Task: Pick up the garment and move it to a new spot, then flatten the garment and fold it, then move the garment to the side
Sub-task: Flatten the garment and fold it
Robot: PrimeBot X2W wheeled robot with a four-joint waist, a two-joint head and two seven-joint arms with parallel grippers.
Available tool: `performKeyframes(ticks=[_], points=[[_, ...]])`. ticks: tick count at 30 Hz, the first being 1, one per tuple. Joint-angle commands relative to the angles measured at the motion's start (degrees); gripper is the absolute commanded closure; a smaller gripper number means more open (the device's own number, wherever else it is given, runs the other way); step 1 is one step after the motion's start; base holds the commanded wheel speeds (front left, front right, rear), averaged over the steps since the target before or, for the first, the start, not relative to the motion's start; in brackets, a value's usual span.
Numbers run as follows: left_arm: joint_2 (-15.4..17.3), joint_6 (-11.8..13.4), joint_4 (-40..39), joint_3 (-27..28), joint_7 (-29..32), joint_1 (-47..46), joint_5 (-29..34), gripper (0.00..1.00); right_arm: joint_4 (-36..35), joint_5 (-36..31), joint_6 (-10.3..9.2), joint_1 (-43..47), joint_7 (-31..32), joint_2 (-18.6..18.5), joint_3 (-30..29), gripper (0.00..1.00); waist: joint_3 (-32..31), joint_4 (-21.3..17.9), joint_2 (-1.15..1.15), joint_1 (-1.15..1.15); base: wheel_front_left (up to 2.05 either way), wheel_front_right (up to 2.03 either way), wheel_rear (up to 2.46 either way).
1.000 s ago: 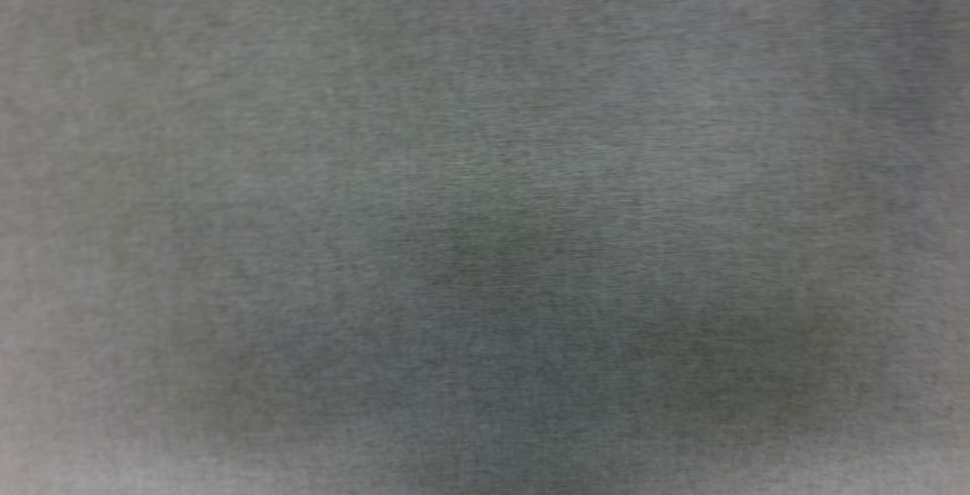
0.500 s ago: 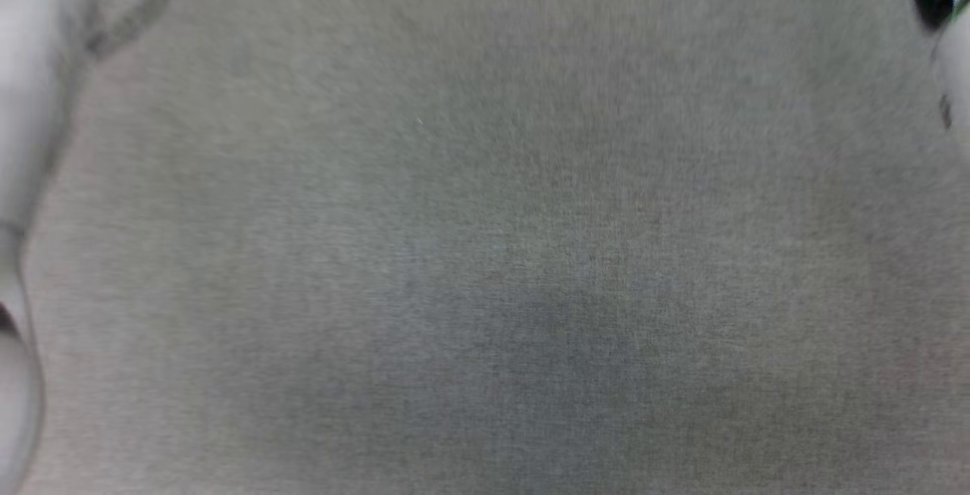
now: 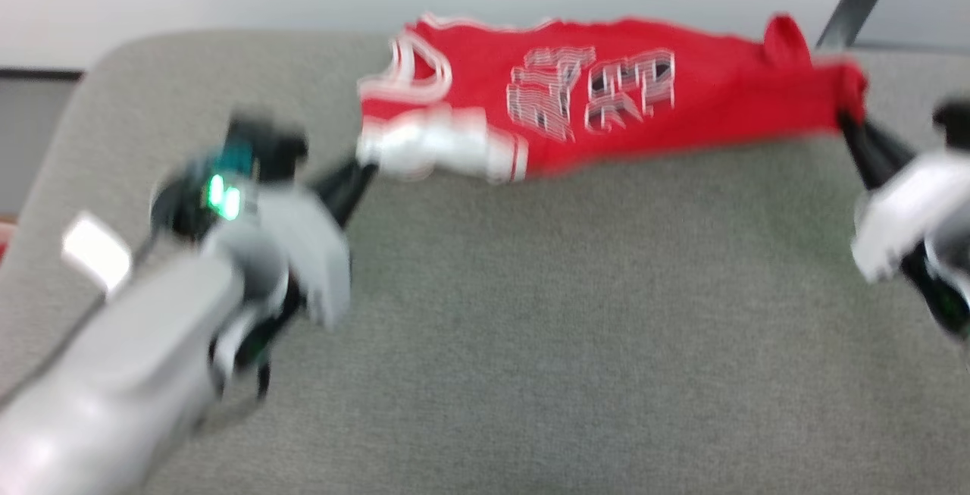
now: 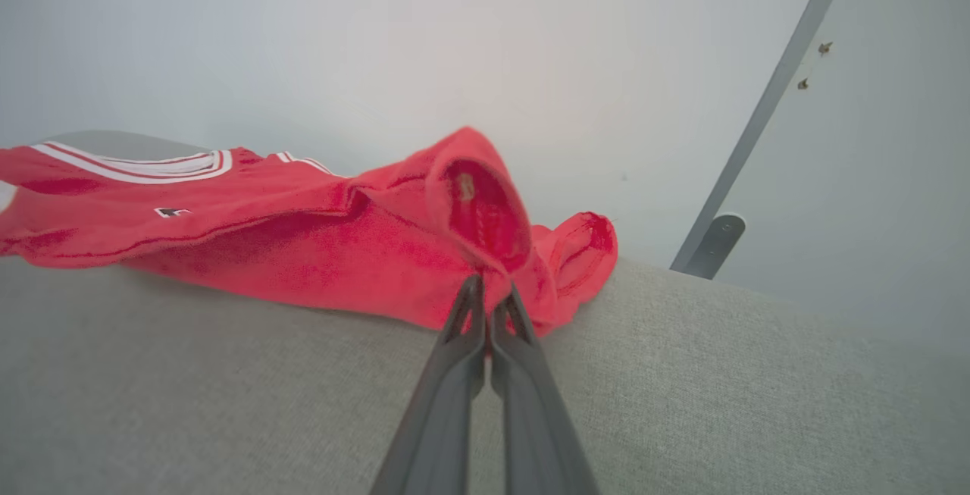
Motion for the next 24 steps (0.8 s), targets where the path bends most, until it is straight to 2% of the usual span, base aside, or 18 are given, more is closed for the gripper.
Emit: performKeyframes(ticks=[1, 3, 7, 12, 17, 24], points=[[2.73, 2.82, -5.42, -0.07, 0.21, 4.47, -1.28, 1.0, -3.38, 1.21, -0.06, 4.41, 0.06, -2.05, -0.07, 1.0, -5.61, 1.55, 0.0, 0.0, 0.0, 0.0, 0.0], [6.15, 6.87, -12.53, -0.92, 0.55, 10.04, -1.6, 1.0, -7.19, 2.02, -0.06, 9.96, -0.47, -4.32, -0.97, 1.0, -6.13, 1.57, 0.0, 0.0, 0.0, 0.0, 0.0], [12.1, 13.96, -24.29, -1.53, 0.24, 19.19, -3.91, 1.0, -12.73, 2.72, -0.06, 20.18, -1.21, -6.44, -4.21, 1.0, -6.42, 1.52, 0.0, 0.0, 0.0, 0.0, 0.0], [15.54, 20.62, -33.63, -2.02, -1.8, 28.18, -6.61, 1.0, -17.36, 0.47, -0.06, 31.49, -2.02, -6.88, -8.64, 1.0, -6.19, 1.56, 0.0, 0.0, 0.0, 0.0, 0.0], [16.65, 25.16, -38.16, -3.6, -2.76, 35.21, -8.93, 1.0, -21.75, -2.7, -0.06, 41.1, -2.9, -5.78, -14.07, 1.0, -5.57, 1.64, 0.0, 0.0, 0.0, 0.0, 0.0], [17.46, 28.77, -41.77, -3.28, -4.63, 41.89, -13.34, 1.0, -28.45, -6.29, -0.06, 52.01, -2.82, -3.35, -20.38, 1.0, -3.95, 1.7, 0.0, 0.0, 0.0, 0.0, 0.0]])
